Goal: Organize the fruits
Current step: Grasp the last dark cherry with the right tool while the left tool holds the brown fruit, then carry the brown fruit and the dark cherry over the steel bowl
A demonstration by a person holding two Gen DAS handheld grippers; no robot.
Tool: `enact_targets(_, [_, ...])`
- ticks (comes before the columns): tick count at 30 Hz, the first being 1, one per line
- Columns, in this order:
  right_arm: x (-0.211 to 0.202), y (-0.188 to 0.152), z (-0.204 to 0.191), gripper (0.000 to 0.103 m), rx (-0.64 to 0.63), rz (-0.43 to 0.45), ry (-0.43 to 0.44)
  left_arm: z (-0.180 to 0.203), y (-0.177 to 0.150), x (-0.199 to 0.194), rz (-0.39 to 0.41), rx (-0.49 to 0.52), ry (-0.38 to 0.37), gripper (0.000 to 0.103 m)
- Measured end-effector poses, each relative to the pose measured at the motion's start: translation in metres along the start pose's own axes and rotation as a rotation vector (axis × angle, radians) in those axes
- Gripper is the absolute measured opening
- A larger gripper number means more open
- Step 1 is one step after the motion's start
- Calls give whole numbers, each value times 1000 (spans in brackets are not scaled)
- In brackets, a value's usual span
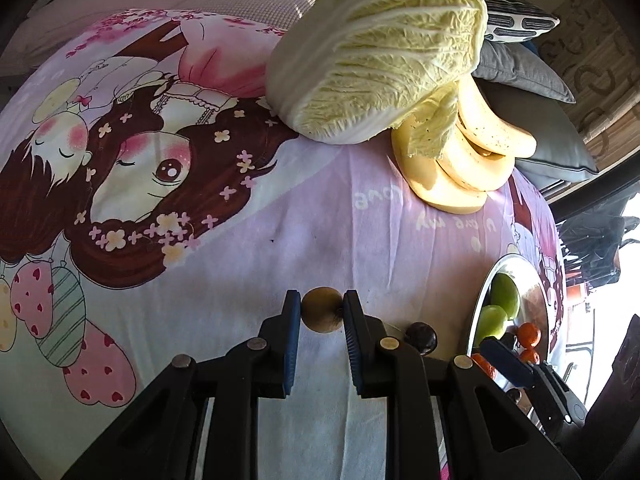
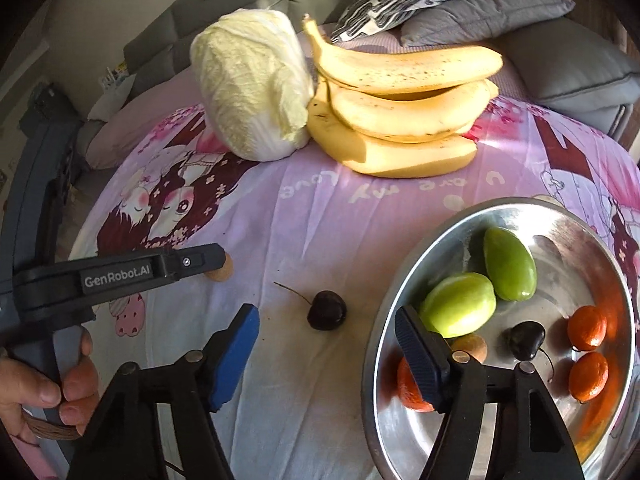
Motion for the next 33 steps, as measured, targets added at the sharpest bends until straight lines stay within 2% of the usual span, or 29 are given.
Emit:
enact_targets(7, [21,-5,-15,55,-98,-58,-42,-10,4,-8,8,-32,-40,22])
enact_targets(16, [39,-5,-12,45,-180,-96,-170,-12,6,-16,17,-39,-58,22])
enact_targets(24, [49,-7,-8,32,-185,-124,-203,-10,6,-18,23,-46,-56,22])
enact_targets(33, [41,-4,-11,29,-186,-94,-191,-9,8,-20,35,-48,-54,22])
Point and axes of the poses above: each gripper's, at about its wrist camera, not at the fingertips, and x roughly the way its jaws point, z to its right, y to its top, the point moved 9 cm from there along x, roughly the way its jaws point
